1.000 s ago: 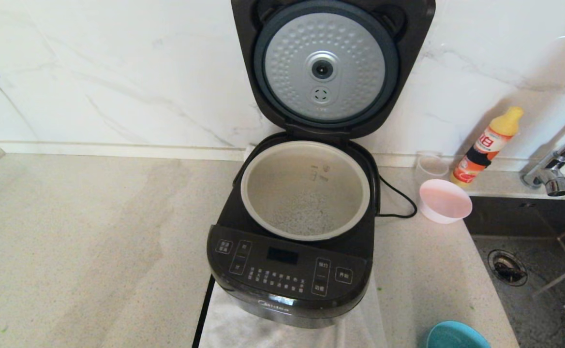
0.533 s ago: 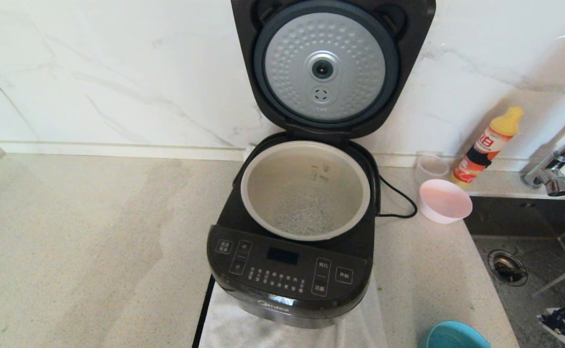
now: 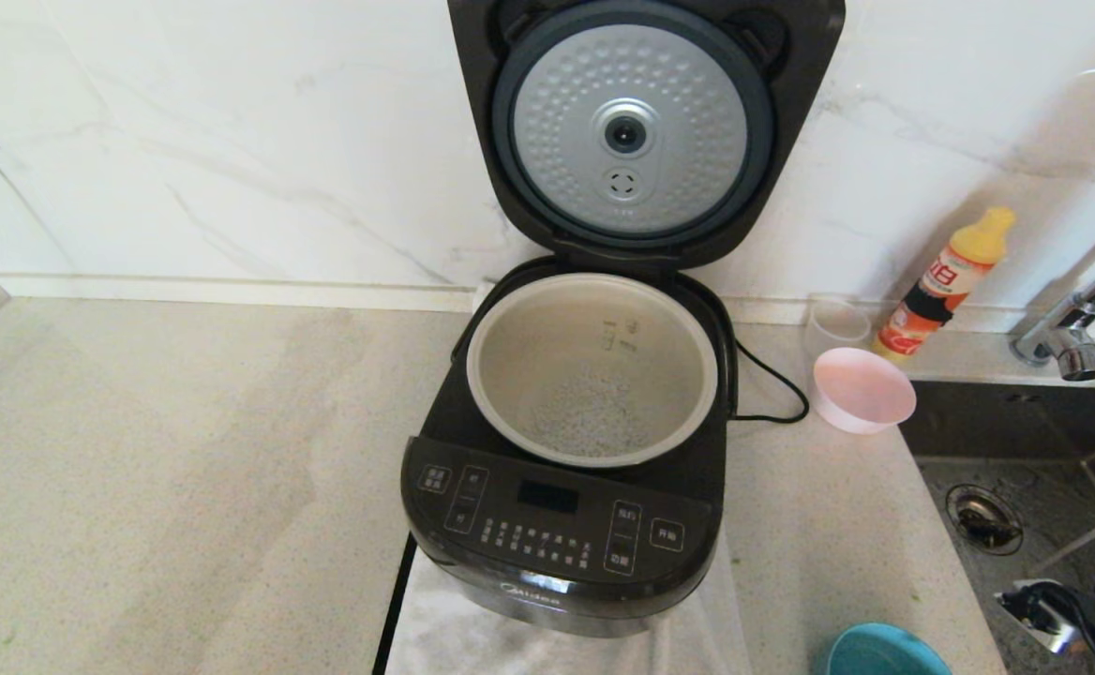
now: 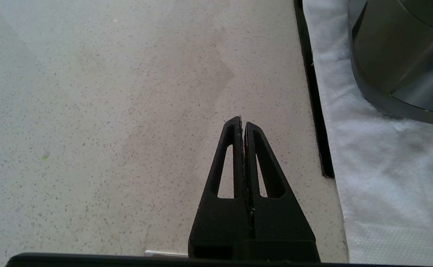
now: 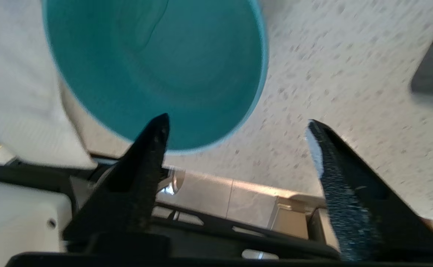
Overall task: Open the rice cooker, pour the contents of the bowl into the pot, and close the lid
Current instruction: Pick up the bowl on the table
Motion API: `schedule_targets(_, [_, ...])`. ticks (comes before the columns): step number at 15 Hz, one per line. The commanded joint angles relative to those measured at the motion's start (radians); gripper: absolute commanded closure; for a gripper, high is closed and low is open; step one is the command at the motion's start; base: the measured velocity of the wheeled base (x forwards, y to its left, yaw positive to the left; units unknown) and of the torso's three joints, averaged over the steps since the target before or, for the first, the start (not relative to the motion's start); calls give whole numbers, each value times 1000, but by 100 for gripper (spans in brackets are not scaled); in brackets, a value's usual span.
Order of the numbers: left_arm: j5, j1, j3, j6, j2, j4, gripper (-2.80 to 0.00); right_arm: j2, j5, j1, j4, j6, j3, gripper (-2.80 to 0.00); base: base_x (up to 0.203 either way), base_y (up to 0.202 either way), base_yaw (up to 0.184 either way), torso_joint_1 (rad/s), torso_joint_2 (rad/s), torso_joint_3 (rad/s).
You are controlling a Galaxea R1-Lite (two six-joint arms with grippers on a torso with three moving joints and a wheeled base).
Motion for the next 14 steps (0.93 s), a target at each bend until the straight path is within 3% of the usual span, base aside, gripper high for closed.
schedule_targets(1, [0, 0, 2, 1, 1, 0, 0, 23, -22, 0, -7, -1, -15, -280, 0, 0, 0, 0, 0, 0])
schedule_targets(7, [0, 0, 2, 1, 1, 0, 0, 26, -109, 5, -17, -18, -23, -280, 0, 0, 0, 0, 0, 0])
schedule_targets(14, [0, 0, 2, 1, 1, 0, 0, 44, -111, 26, -18, -63, 27, -280, 0, 0, 0, 0, 0, 0])
